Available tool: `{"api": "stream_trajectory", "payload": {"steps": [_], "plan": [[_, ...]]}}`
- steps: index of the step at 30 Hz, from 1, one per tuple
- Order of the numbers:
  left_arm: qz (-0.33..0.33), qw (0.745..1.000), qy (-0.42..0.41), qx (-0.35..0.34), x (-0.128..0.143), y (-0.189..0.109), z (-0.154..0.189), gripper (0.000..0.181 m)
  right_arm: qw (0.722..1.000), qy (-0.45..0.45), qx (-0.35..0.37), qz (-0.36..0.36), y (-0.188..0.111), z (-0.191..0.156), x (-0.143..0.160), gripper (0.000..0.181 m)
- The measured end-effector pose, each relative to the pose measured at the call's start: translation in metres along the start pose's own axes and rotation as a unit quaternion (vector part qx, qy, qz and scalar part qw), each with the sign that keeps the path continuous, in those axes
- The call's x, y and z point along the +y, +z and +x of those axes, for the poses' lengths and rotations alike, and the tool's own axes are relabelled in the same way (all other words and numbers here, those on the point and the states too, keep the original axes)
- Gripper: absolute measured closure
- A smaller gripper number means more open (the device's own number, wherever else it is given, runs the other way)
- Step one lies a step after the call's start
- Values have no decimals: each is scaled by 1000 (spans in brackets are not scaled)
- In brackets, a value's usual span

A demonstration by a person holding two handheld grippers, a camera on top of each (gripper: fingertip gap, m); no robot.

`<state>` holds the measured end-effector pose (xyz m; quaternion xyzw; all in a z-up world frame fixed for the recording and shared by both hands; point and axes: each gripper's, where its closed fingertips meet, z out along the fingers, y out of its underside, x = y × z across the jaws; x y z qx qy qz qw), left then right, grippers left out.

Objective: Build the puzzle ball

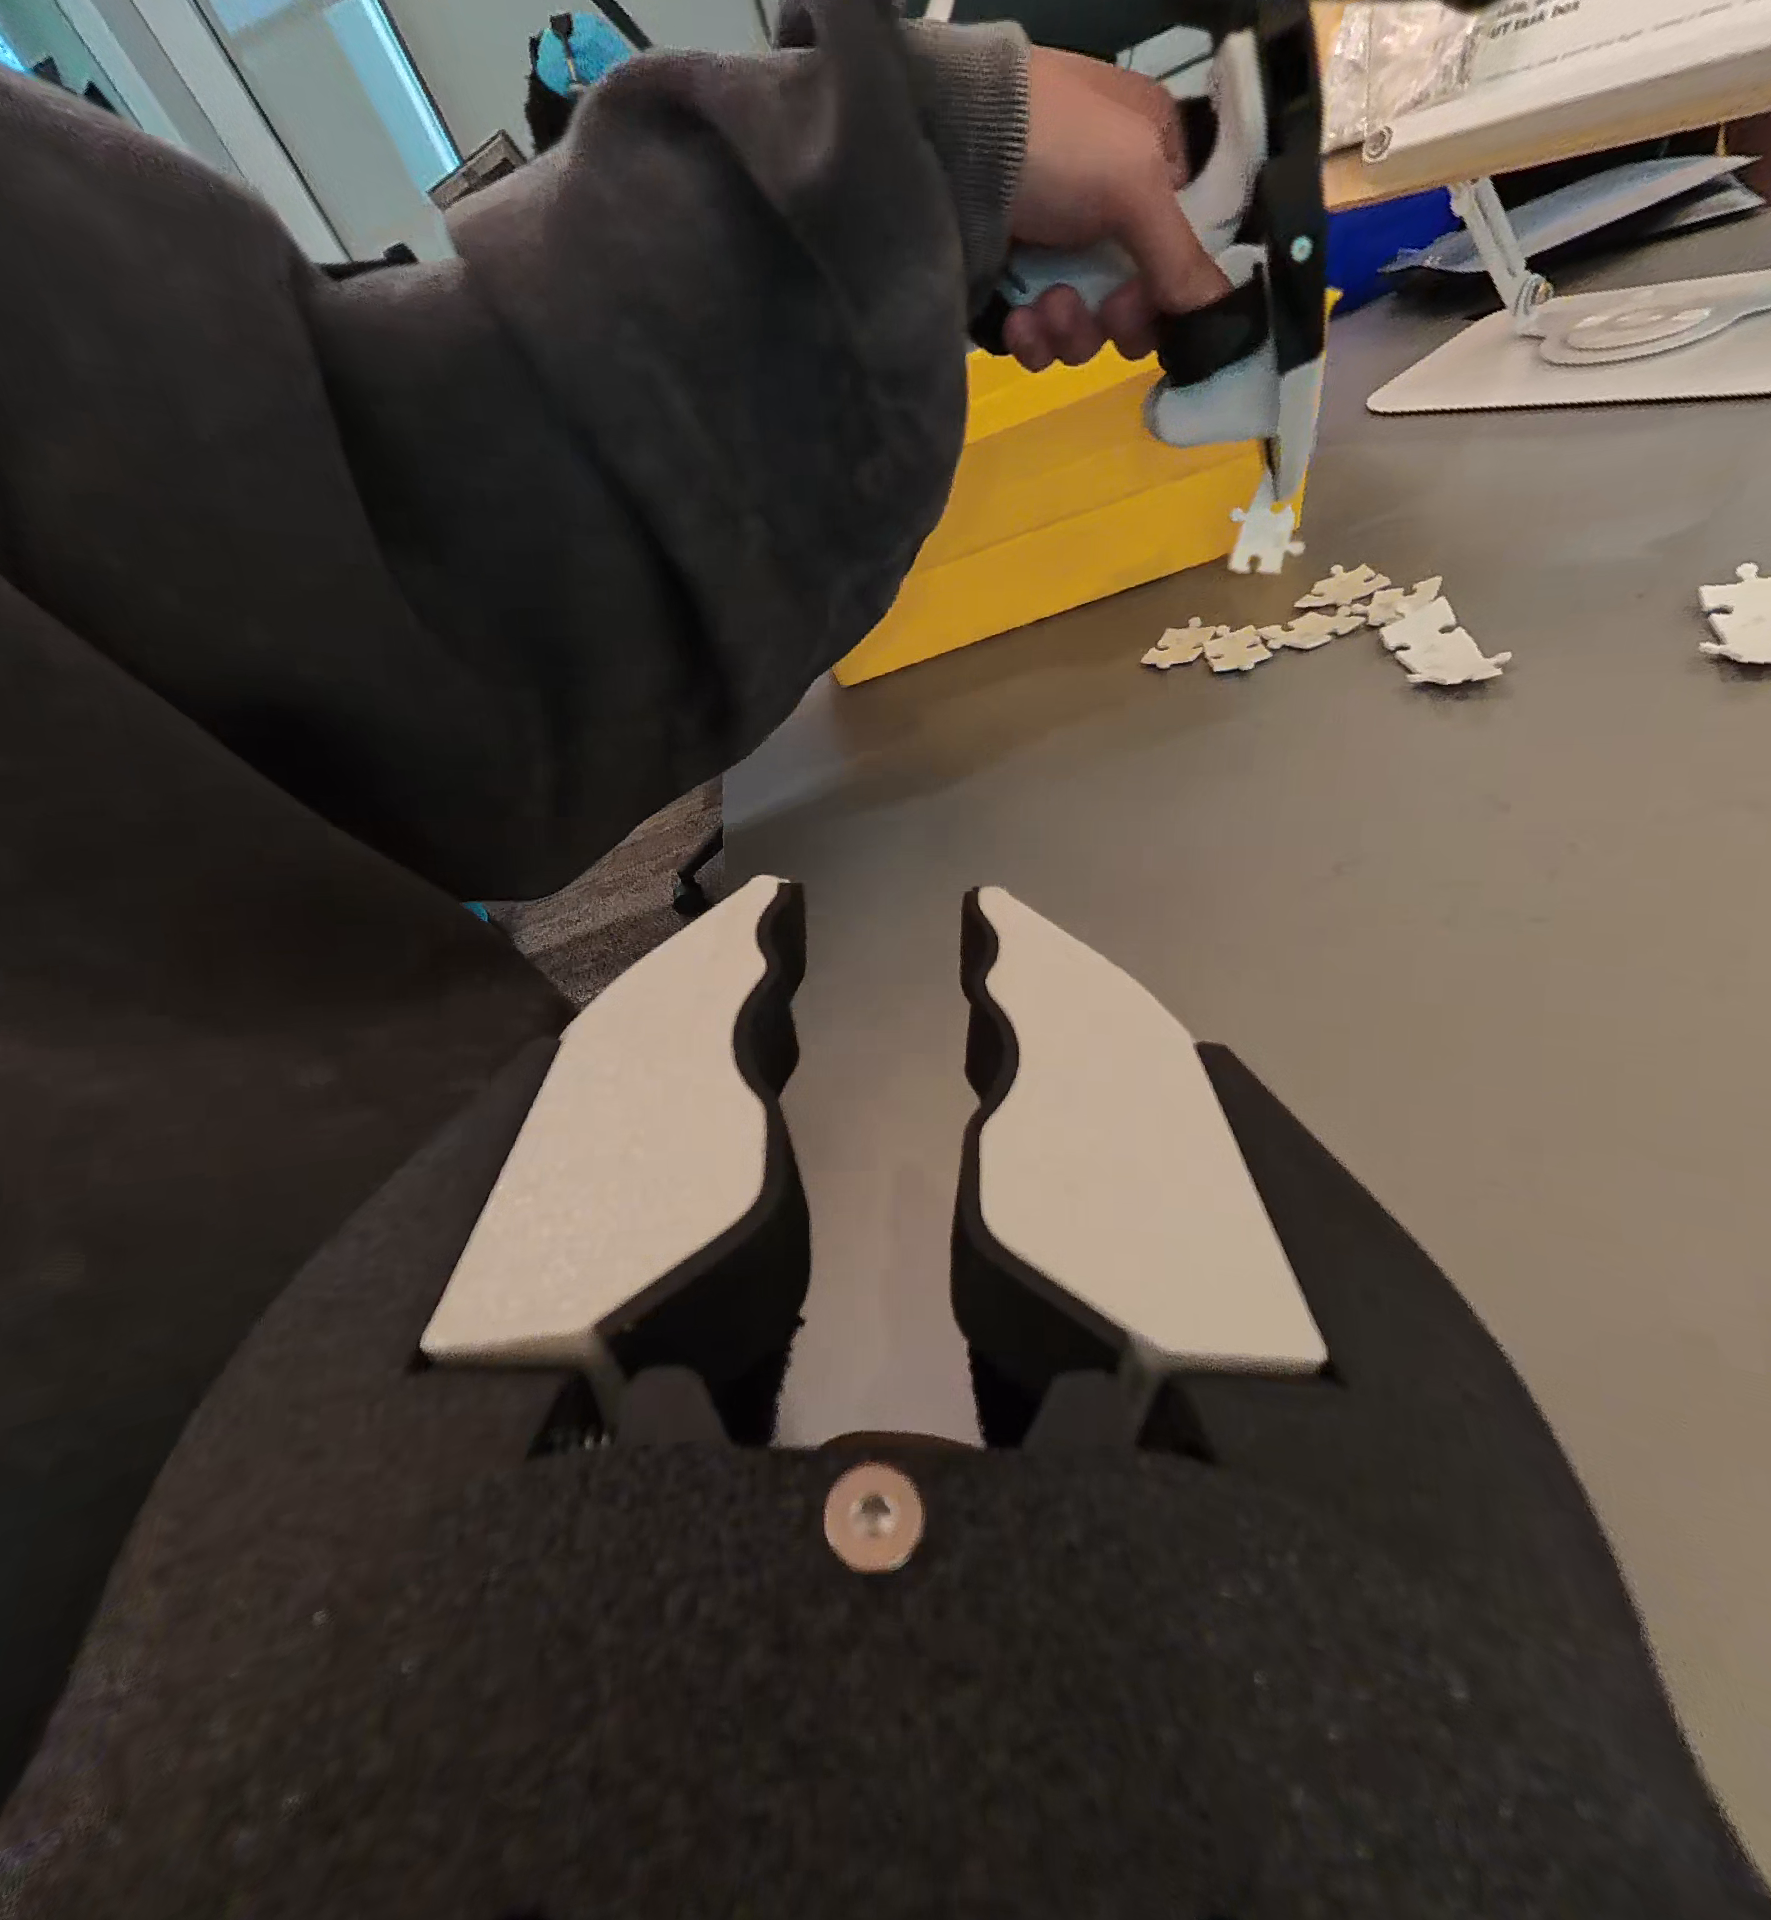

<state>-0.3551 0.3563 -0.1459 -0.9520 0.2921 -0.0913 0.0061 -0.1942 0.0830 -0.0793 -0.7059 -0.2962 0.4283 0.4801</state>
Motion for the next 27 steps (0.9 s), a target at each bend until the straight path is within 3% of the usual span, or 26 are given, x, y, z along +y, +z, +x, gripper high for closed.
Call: {"api": "stream_trajectory", "payload": {"steps": [5, 12, 20, 24, 27], "plan": [[-46, 999, 13, 2, 1, 20, 1, 180, 1000, 0, -2, 7, -3, 0, -3, 153], [-39, 999, 14, -32, 0, 29, -13, 178, 1000, -5, 28, 7, -8, 11, -4, 154], [-43, 995, 47, -76, 8, 36, -19, 170, 989, -43, 137, -25, -24, 48, 6, 154], [-14, 994, 56, -98, 7, 27, -20, 167, 988, -43, 150, -19, -30, 53, 4, 155], [28, 994, 58, -87, 12, 3, -5, 163, 985, -48, 165, -24, -33, 58, 5, 155]]}}
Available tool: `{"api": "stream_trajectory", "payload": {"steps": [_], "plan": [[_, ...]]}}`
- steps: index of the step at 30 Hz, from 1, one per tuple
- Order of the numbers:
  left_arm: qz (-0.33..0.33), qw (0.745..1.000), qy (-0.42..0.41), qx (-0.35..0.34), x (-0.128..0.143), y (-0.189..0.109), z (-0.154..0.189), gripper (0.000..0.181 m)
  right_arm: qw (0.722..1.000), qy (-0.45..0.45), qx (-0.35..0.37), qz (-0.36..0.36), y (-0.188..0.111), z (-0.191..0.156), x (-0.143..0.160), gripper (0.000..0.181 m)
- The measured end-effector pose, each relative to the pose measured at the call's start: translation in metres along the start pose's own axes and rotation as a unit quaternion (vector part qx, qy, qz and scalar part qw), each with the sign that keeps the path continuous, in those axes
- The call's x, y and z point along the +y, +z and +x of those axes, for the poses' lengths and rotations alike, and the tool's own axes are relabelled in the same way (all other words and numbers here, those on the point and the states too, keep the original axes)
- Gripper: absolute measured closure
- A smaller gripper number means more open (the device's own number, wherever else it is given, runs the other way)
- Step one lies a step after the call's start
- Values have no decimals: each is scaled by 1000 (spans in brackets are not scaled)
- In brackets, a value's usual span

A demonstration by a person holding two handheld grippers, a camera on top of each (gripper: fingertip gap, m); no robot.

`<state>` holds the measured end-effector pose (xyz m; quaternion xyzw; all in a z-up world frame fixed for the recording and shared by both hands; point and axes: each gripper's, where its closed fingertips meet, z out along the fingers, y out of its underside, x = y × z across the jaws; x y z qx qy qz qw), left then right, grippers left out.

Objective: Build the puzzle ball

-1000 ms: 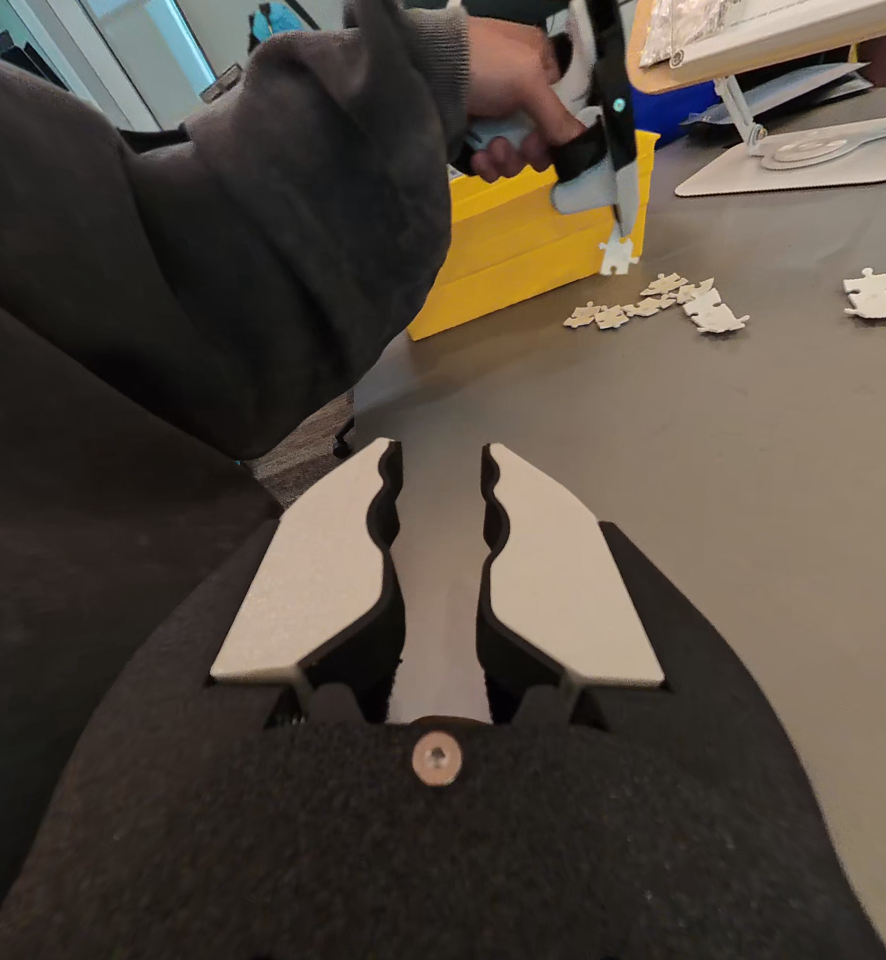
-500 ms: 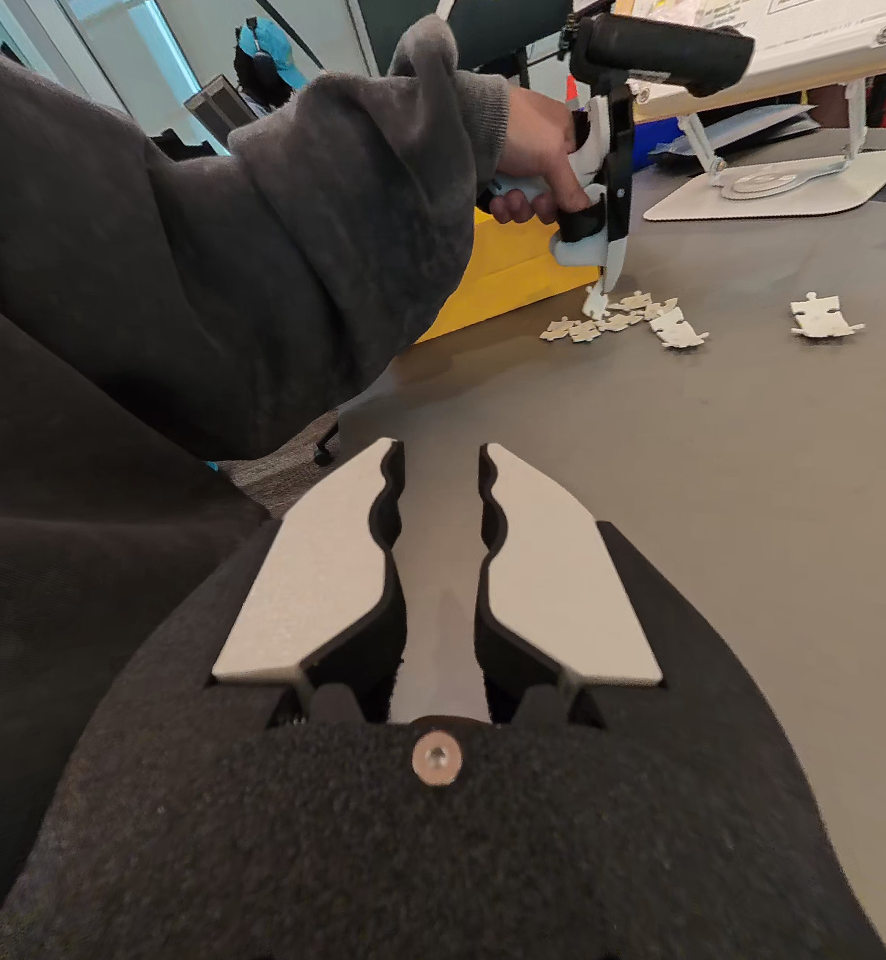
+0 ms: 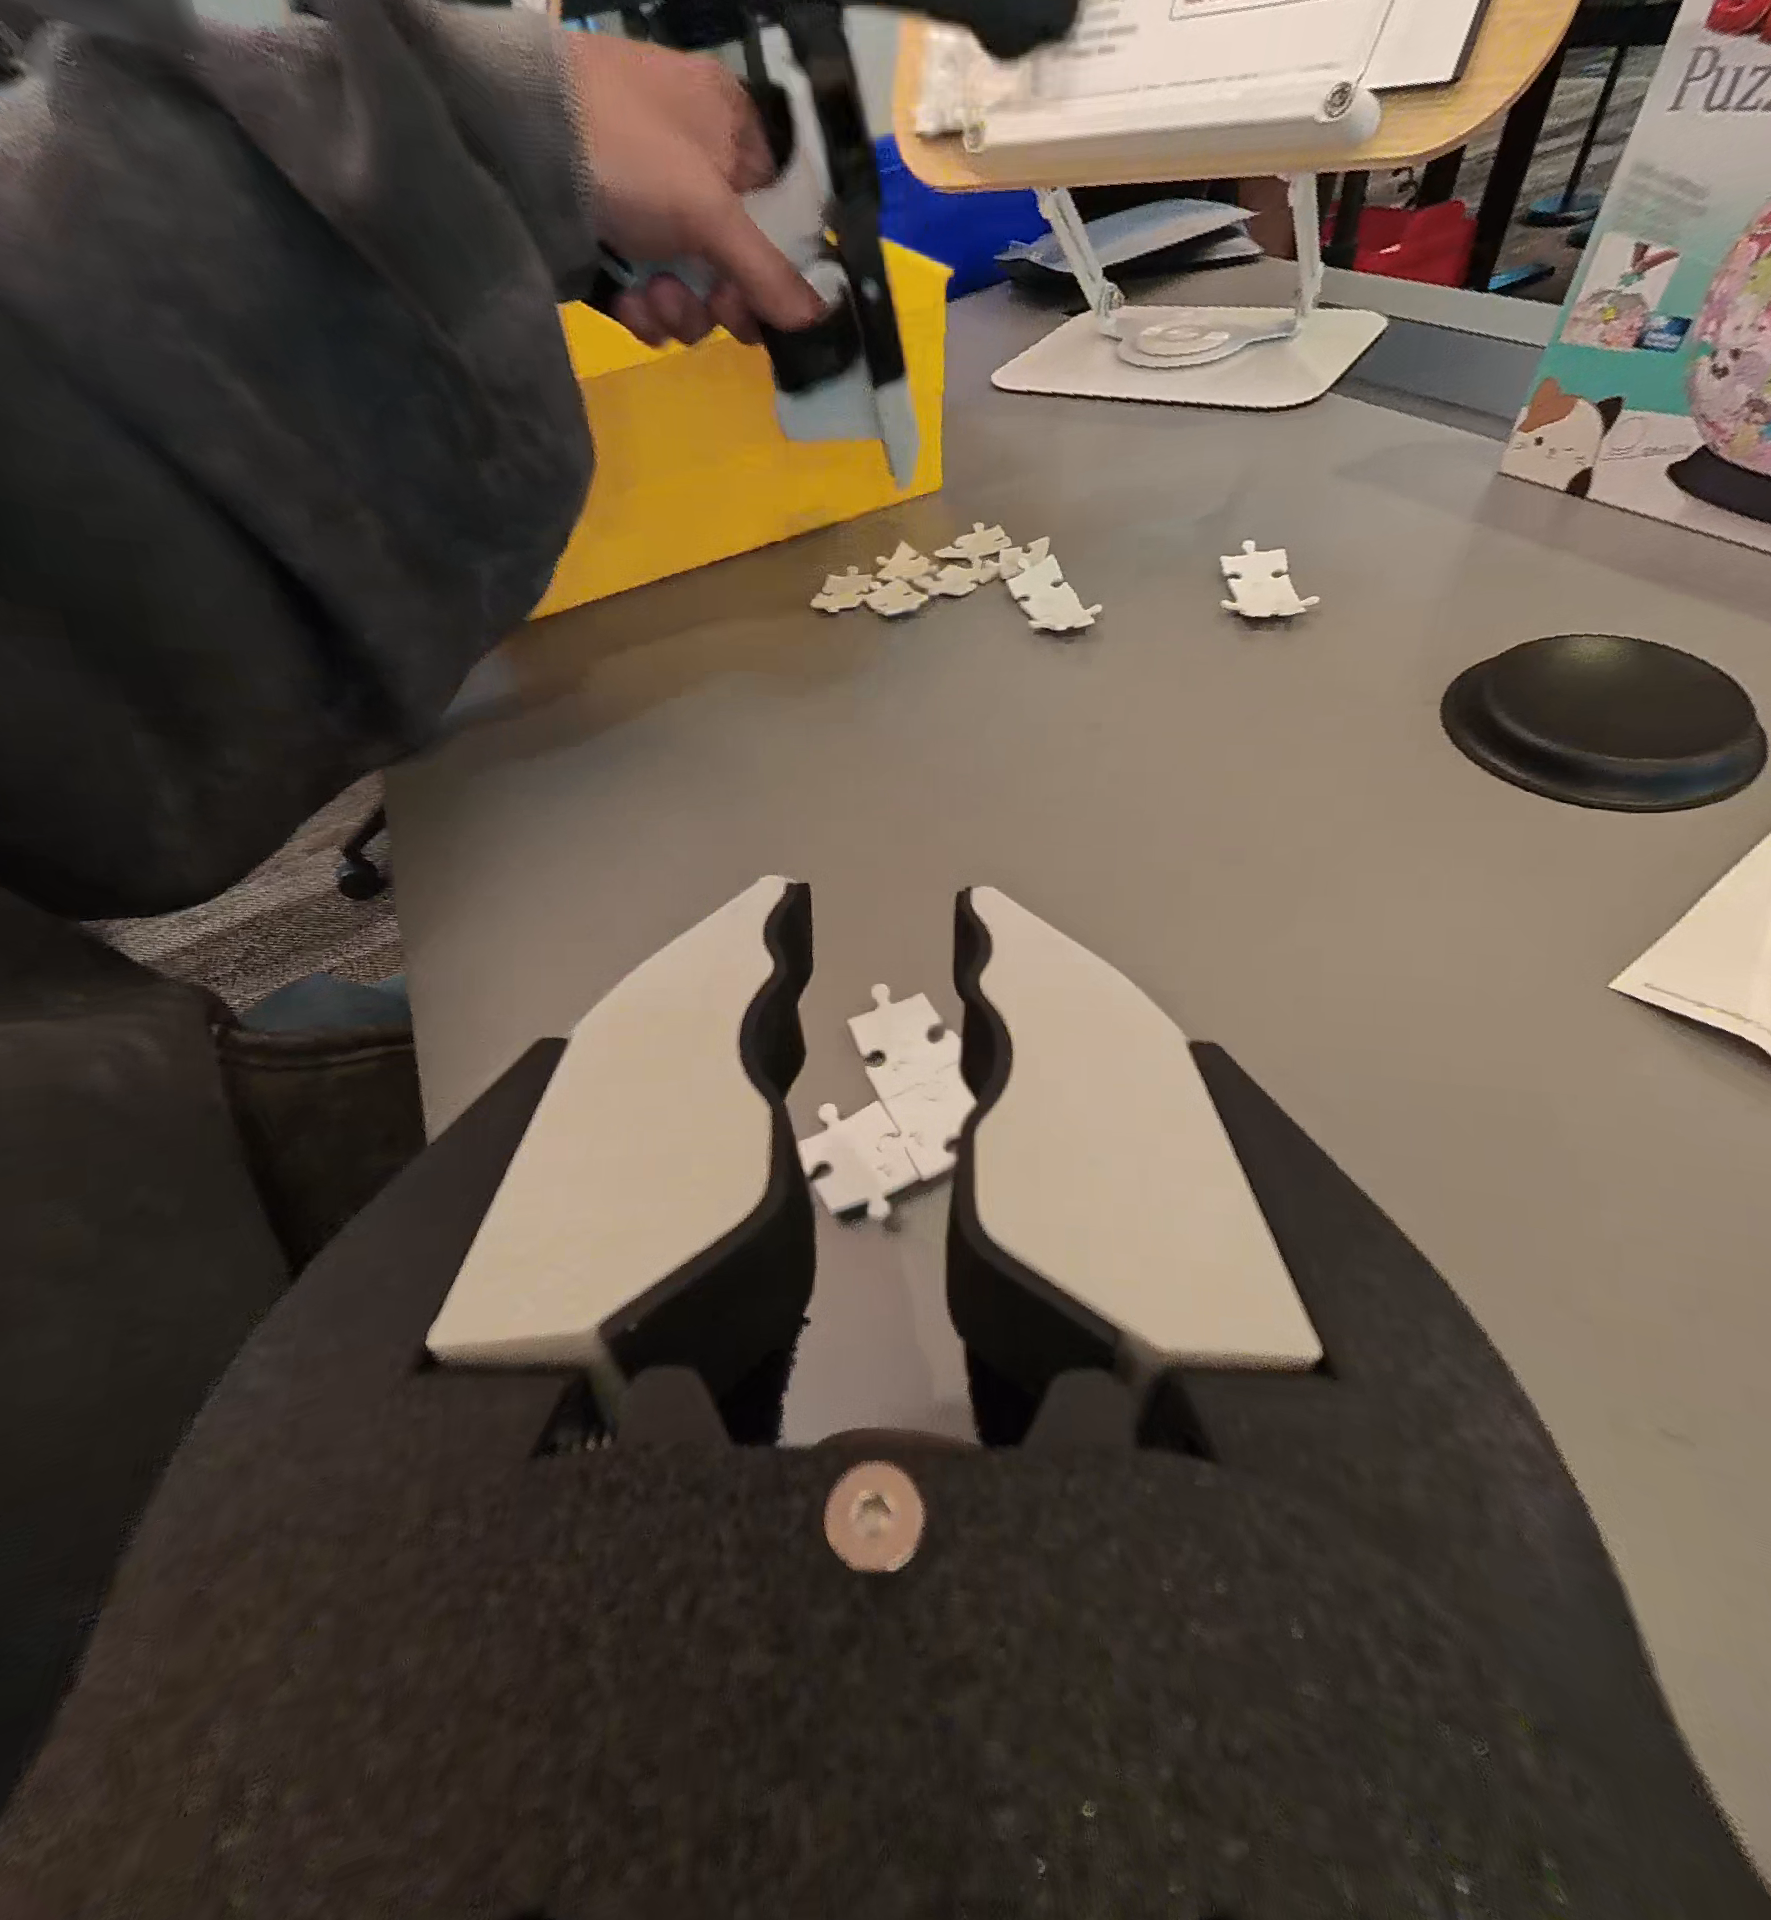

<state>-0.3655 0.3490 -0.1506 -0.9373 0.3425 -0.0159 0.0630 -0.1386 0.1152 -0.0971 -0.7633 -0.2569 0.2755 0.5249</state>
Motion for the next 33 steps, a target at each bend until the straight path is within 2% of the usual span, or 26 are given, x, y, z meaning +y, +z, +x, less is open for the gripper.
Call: {"api": "stream_trajectory", "payload": {"steps": [4, 7, 9, 12, 14, 16, 18, 22, 26, 29, 30, 33], "plan": [[160, 987, 28, 3, 23, -69, 34, 160, 999, -22, 31, -4, -2, 7, 1, 155], [302, 952, 49, 10, 63, -106, 71, 136, 998, -37, 42, 0, -1, 9, 1, 155], [352, 934, 47, 35, 100, -107, 95, 137, 998, -48, 45, 0, 0, 9, 2, 155], [375, 919, 9, 125, 142, -85, 130, 131, 997, -59, 55, 5, 4, 12, 5, 154], [406, 896, -27, 176, 157, -77, 142, 126, 997, -43, 62, -4, 6, 14, 12, 152], [458, 866, -51, 193, 161, -81, 143, 125, 997, -36, 64, -12, 6, 11, 15, 152], [504, 844, -61, 173, 162, -89, 132, 125, 997, -41, 56, -32, 7, 6, 20, 152], [542, 826, -36, 150, 165, -105, 118, 130, 993, -60, 60, -79, 7, 0, 27, 153], [579, 800, -49, 149, 165, -149, 74, 131, 993, -53, 69, -83, 6, -3, 23, 153], [580, 802, -71, 122, 159, -175, 4, 122, 992, -43, 77, -86, 7, 0, 24, 153], [569, 812, -79, 107, 154, -176, -21, 121, 992, -40, 79, -89, 8, 2, 25, 153], [486, 871, -51, 51, 134, -155, -81, 119, 991, -34, 82, -101, 11, 6, 28, 153]]}}
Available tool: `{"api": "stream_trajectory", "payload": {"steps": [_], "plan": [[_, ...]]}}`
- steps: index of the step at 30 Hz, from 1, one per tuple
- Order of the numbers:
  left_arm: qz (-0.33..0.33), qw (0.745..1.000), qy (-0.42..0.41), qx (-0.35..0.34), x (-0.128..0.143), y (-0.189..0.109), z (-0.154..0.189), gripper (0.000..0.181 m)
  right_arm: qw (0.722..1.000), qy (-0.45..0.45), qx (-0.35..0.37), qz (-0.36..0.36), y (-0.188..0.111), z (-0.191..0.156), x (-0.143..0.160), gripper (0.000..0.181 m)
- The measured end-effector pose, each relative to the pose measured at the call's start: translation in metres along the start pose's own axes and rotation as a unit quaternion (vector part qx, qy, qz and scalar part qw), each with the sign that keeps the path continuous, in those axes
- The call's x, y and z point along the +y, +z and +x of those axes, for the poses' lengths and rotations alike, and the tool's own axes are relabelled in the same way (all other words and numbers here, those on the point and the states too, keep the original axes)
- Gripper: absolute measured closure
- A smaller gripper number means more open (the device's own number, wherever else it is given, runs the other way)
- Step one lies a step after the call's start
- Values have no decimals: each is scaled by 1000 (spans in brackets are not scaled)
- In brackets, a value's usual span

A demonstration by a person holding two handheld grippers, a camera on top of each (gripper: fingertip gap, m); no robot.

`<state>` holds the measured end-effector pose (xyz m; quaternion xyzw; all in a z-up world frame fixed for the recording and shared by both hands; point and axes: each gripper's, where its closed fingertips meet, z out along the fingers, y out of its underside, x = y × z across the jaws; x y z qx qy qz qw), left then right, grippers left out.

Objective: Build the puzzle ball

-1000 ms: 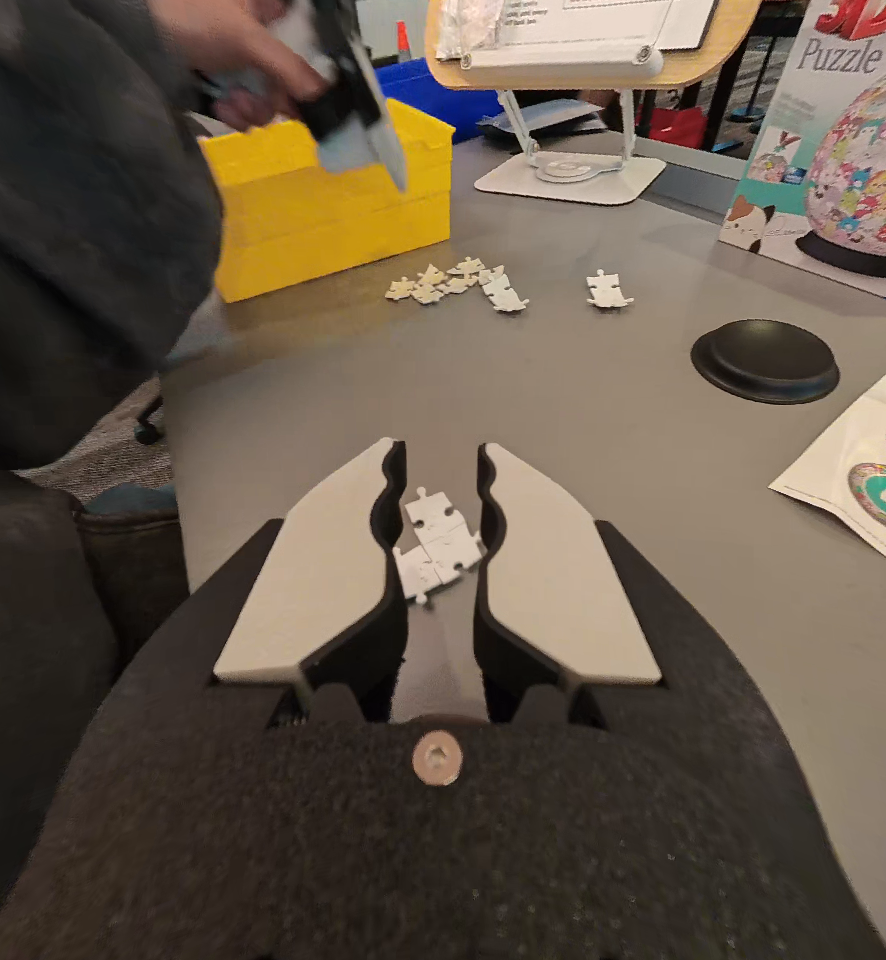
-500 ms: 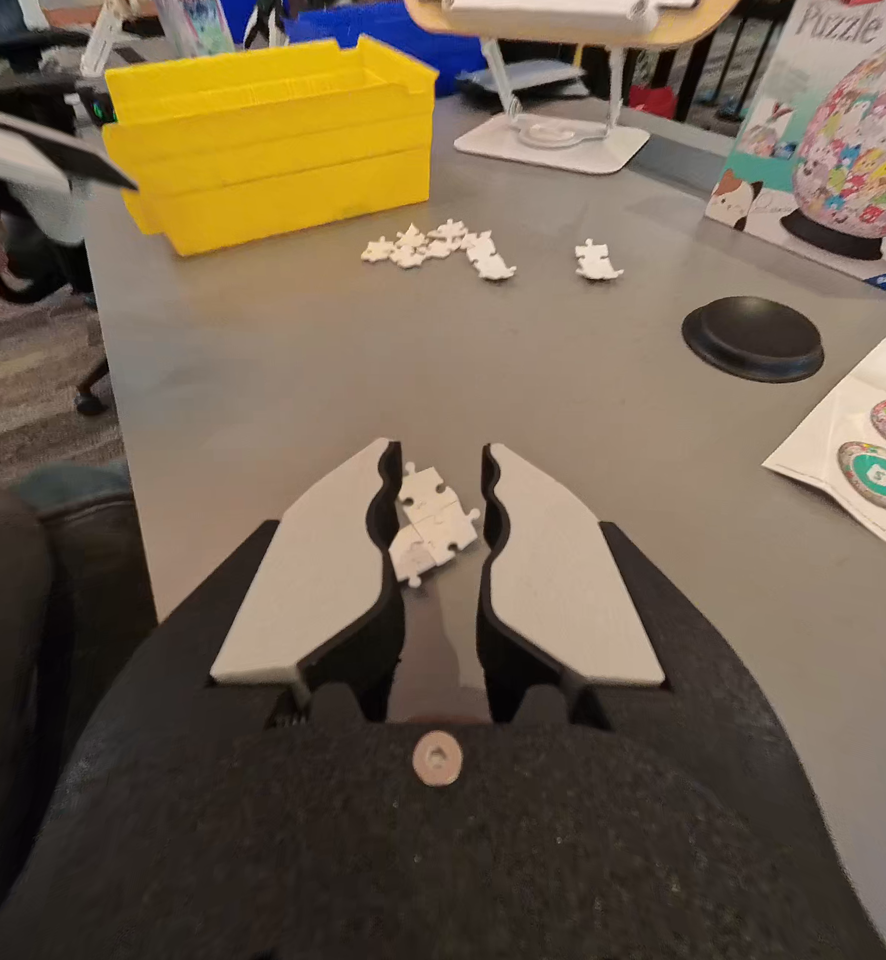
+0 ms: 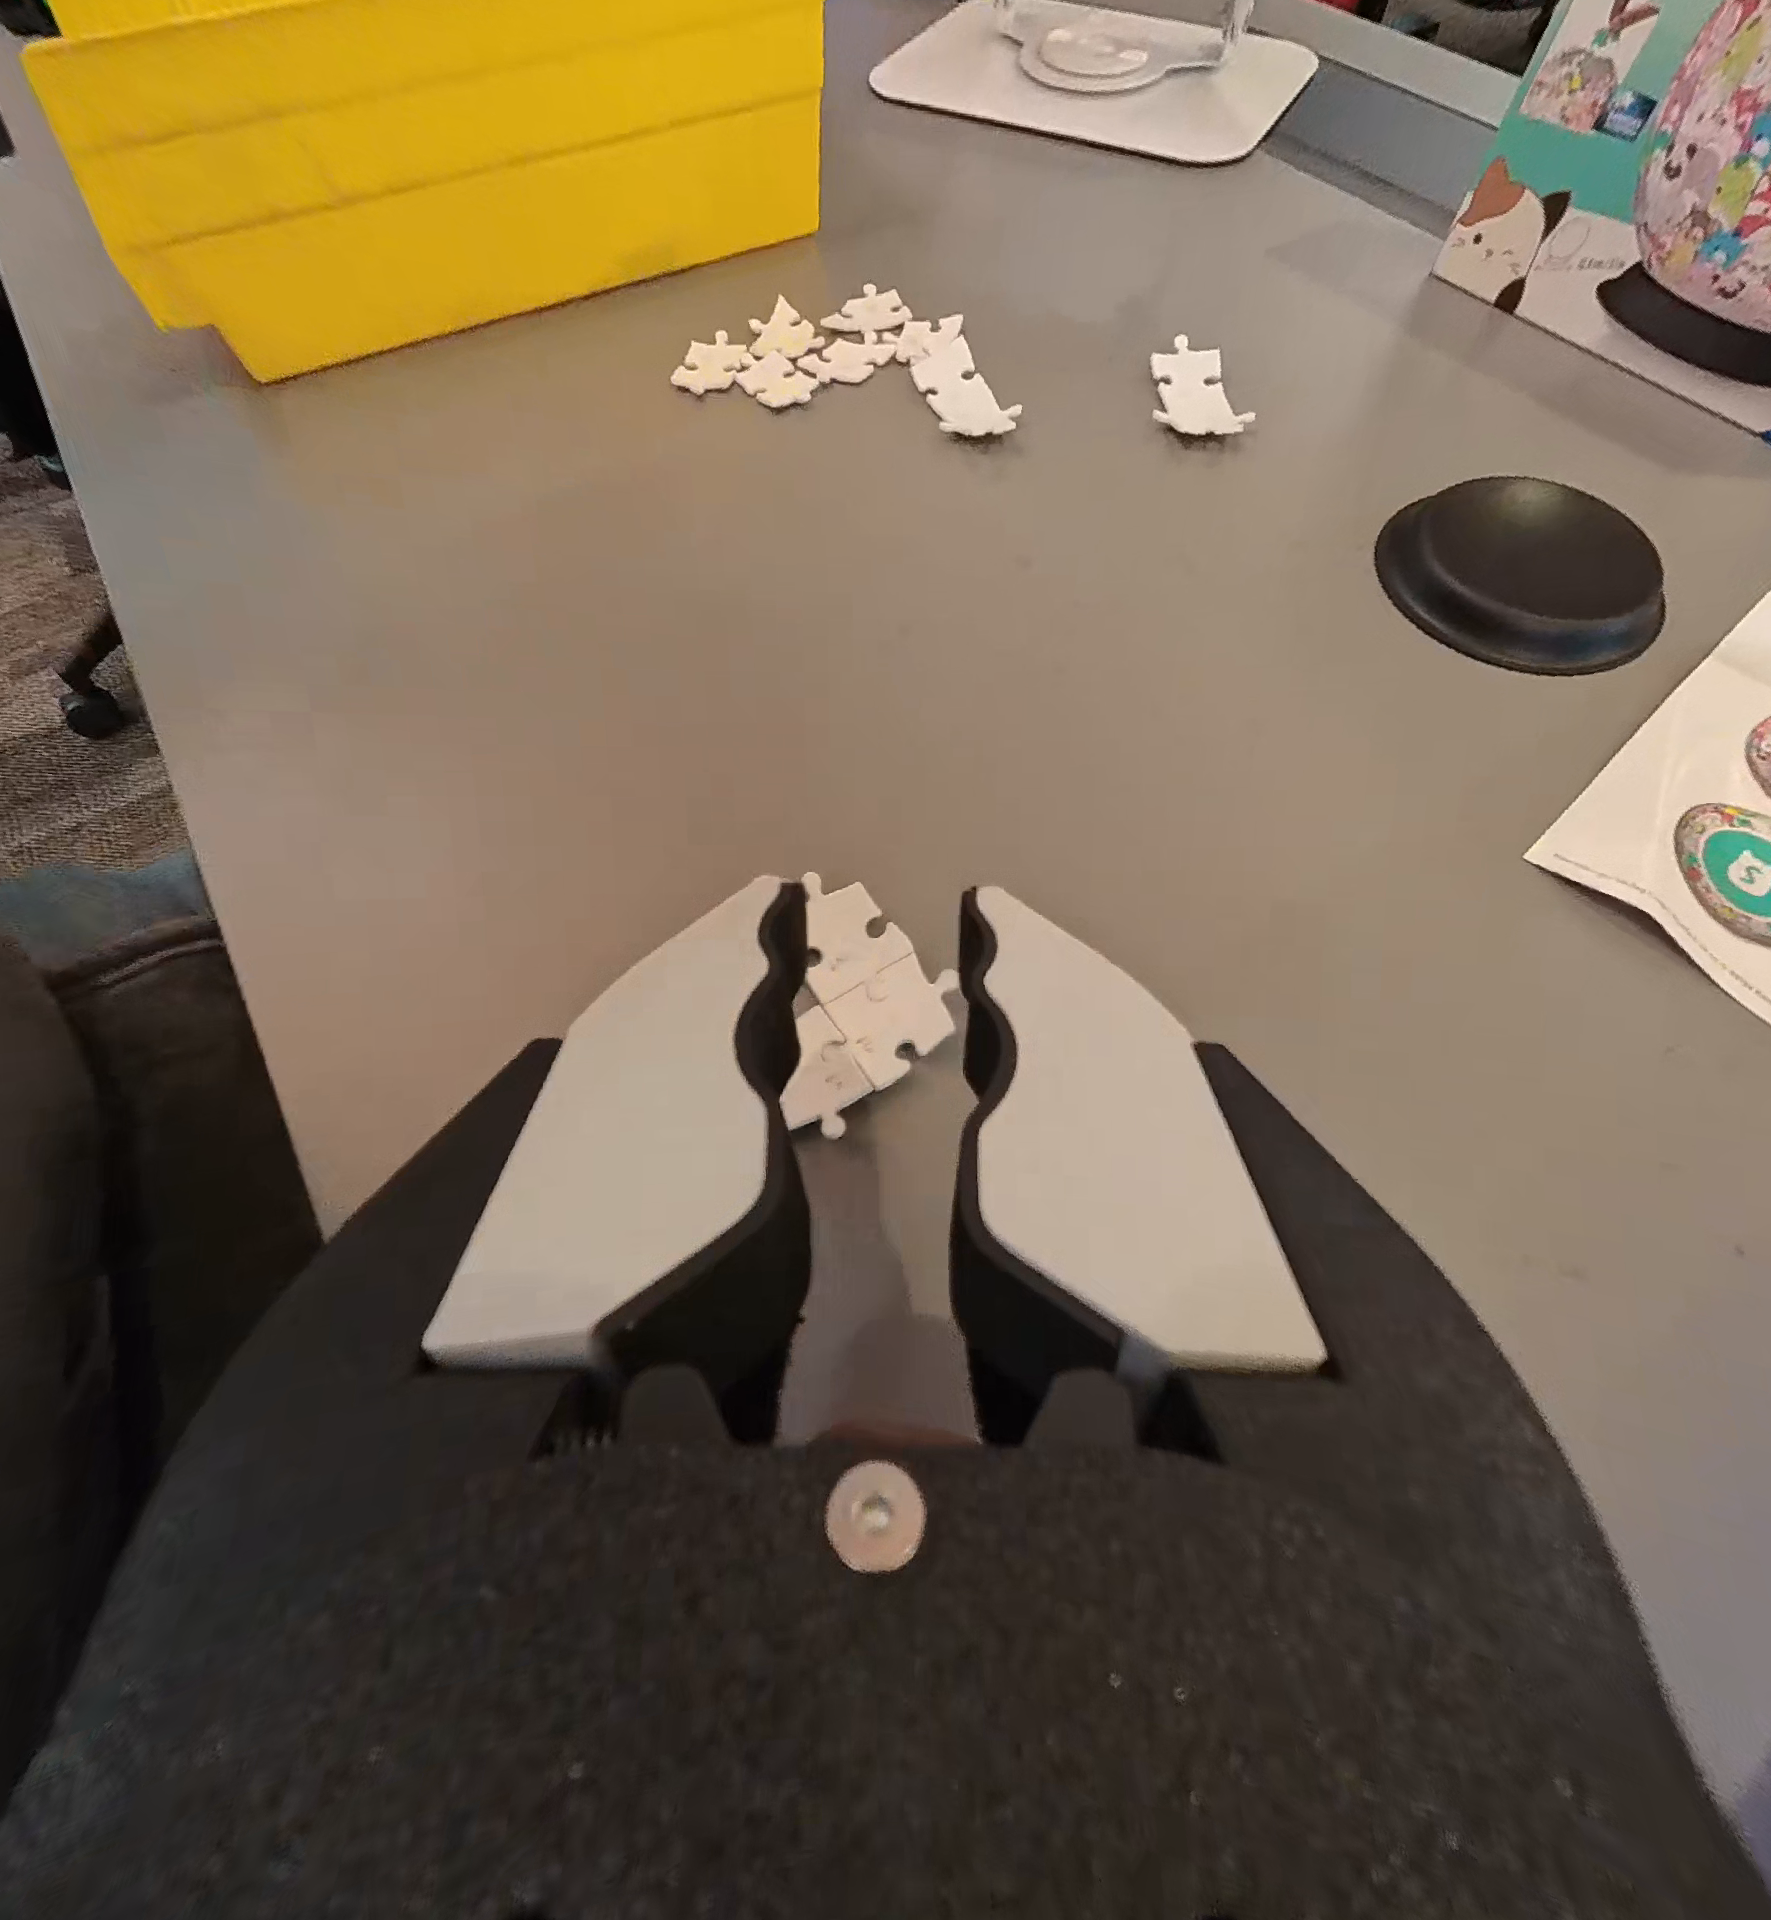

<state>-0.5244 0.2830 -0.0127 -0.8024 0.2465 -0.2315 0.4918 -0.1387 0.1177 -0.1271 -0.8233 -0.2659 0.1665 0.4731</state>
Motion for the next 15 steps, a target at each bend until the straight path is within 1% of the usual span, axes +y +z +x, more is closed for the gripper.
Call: {"api": "stream_trajectory", "payload": {"steps": [2, 3, 5, 7, 9, 12, 13, 15], "plan": [[-53, 997, 61, -7, 1, 27, -26, 123, 1000, 3, -1, -10, 2, 3, 0, 153], [-68, 993, 97, 4, -1, 42, -32, 126, 1000, 4, -1, -14, 2, 4, 0, 153], [-110, 978, 169, 48, 3, 76, -35, 126, 1000, 5, -3, -22, 4, 6, -1, 153], [-148, 957, 230, 101, 11, 108, -36, 124, 999, 5, -4, -32, 6, 8, -1, 153], [-180, 931, 275, 159, 22, 136, -33, 122, 999, 10, -1, -39, 8, 10, -2, 153], [-250, 894, 304, 213, 47, 169, -38, 123, 999, 20, -5, -41, 13, 8, -5, 153], [-272, 888, 298, 222, 55, 178, -42, 123, 999, 21, -4, -42, 15, 8, -6, 153], [-304, 885, 268, 229, 67, 193, -51, 126, 999, 21, -2, -44, 19, 7, -6, 153]]}}
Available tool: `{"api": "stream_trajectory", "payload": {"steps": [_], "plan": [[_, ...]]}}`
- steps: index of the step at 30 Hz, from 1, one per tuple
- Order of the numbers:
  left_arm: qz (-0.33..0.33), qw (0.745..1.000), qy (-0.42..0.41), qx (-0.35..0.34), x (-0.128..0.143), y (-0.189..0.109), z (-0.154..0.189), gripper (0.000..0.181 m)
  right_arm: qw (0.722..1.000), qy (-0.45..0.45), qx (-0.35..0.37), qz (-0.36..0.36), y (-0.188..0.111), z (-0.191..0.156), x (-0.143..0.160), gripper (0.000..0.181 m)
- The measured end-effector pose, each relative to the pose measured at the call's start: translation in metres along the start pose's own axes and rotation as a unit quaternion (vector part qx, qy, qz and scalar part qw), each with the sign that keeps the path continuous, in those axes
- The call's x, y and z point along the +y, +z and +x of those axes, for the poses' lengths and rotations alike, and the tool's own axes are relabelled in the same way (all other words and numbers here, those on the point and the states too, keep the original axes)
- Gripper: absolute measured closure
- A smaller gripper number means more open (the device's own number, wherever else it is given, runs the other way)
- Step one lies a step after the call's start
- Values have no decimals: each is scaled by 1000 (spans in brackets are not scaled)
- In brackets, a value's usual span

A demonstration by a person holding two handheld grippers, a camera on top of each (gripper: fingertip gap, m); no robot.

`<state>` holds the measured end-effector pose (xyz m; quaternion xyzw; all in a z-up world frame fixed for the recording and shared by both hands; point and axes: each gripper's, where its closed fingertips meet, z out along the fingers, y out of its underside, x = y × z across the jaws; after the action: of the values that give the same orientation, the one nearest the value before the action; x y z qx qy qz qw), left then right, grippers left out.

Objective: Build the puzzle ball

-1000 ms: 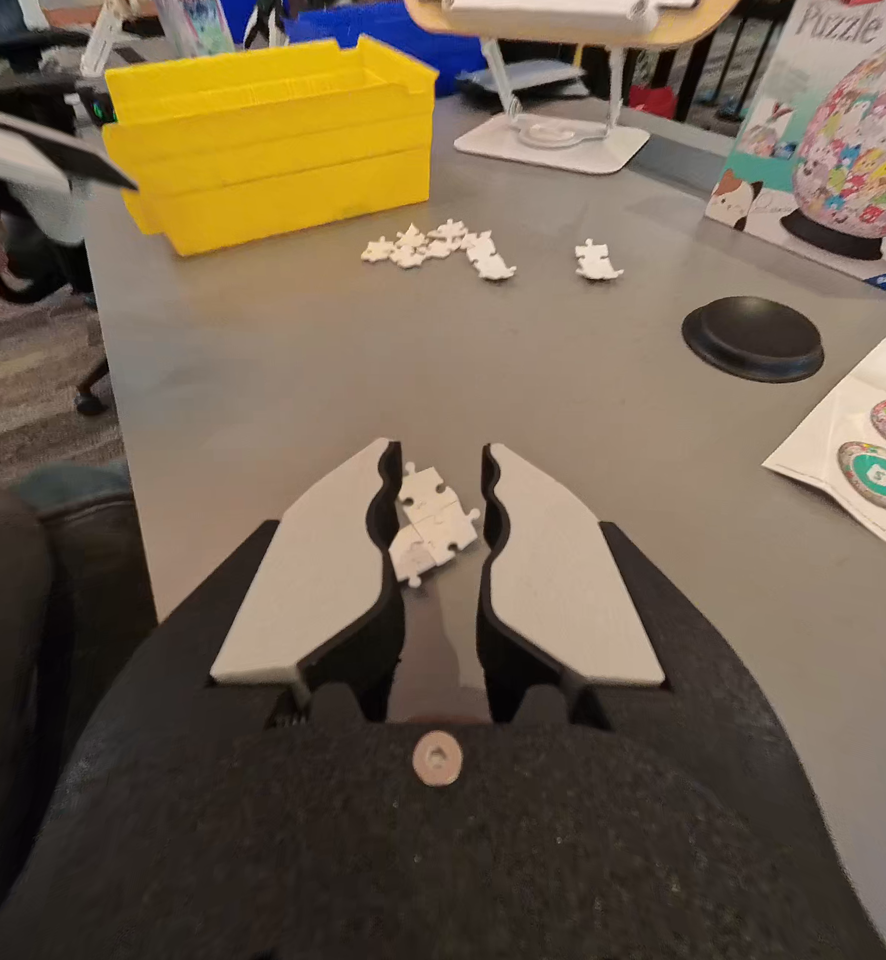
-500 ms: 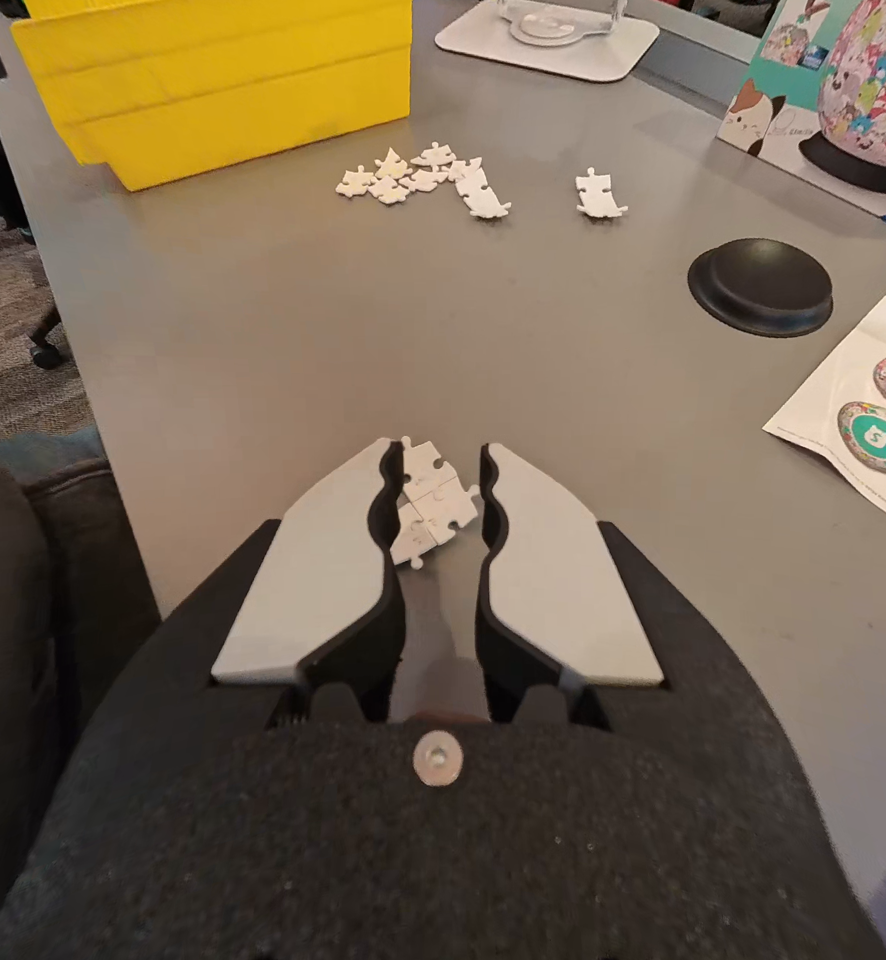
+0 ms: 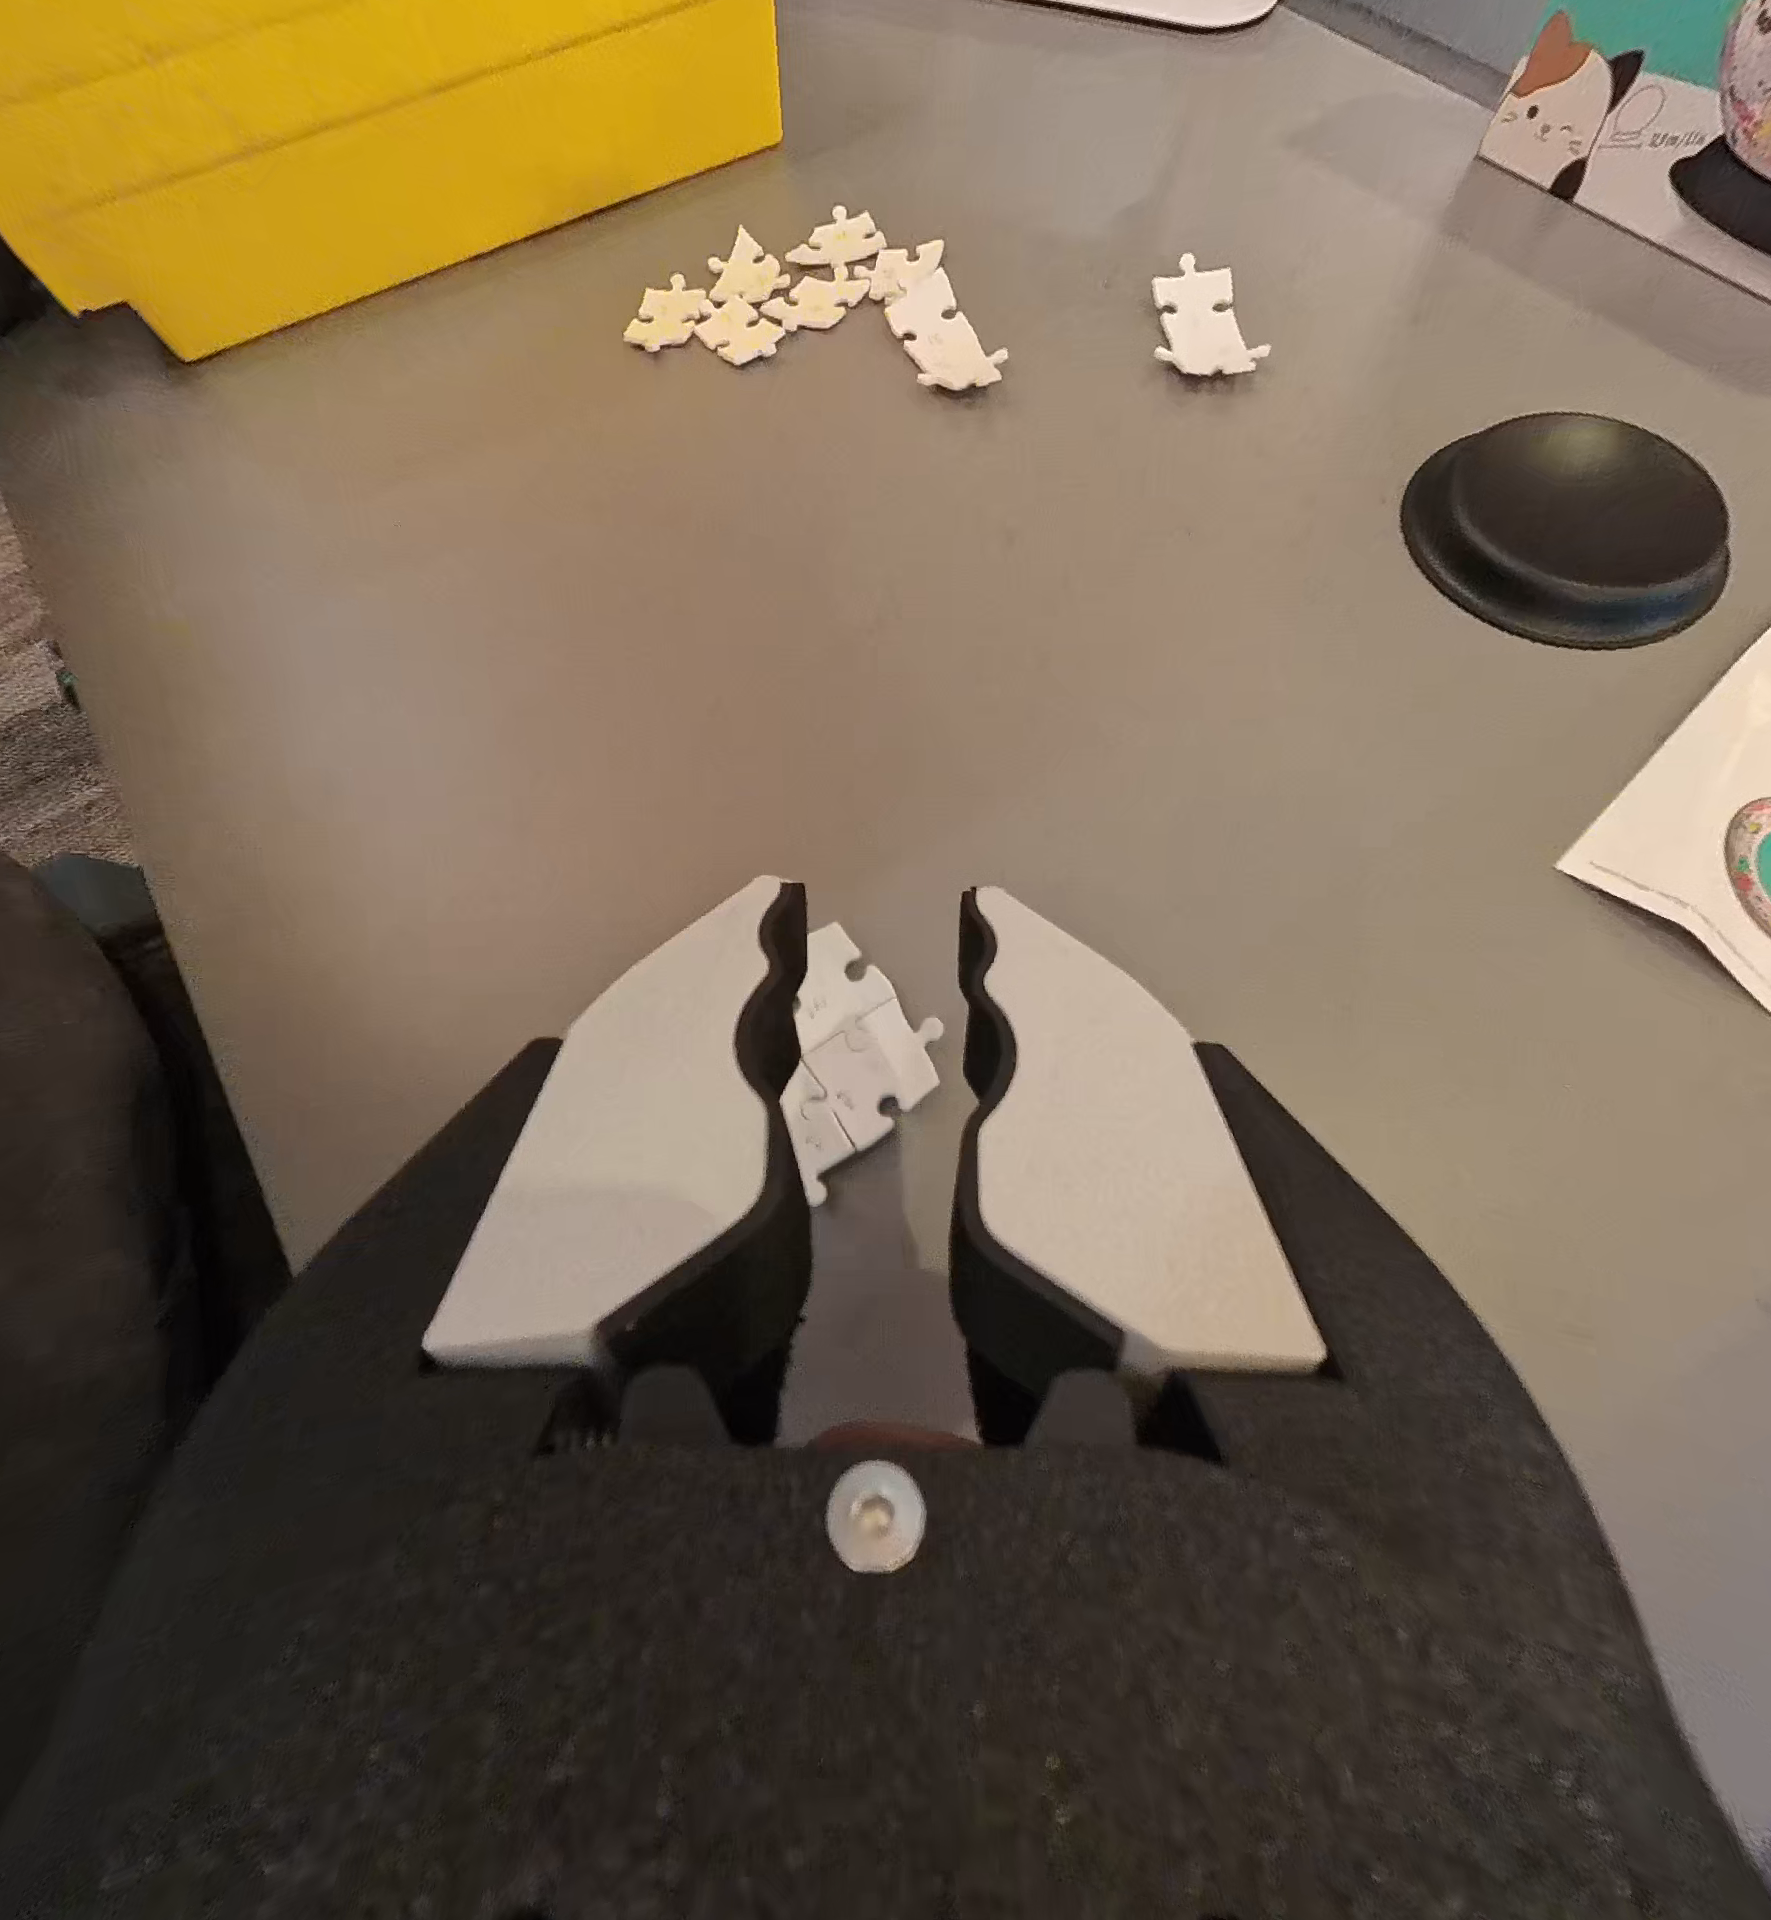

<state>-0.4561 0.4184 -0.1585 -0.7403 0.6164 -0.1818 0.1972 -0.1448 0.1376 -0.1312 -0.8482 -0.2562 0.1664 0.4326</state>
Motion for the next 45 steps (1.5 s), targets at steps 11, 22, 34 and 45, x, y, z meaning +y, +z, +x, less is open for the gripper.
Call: {"api": "stream_trajectory", "payload": {"steps": [11, 22, 34, 45], "plan": [[-27, 999, -43, -15, 8, 32, 5, 123, 1000, 6, -21, -12, 15, -4, 3, 155], [-32, 997, -46, -51, 4, 36, 9, 147, 1000, -5, -20, -5, 8, -10, 4, 155], [351, 902, -192, 162, -82, -130, 80, 151, 997, -43, -16, 60, -12, -16, -33, 155], [468, 737, -220, 434, -181, -166, 208, 151, 970, -112, -134, 171, -26, -68, -132, 155]]}}
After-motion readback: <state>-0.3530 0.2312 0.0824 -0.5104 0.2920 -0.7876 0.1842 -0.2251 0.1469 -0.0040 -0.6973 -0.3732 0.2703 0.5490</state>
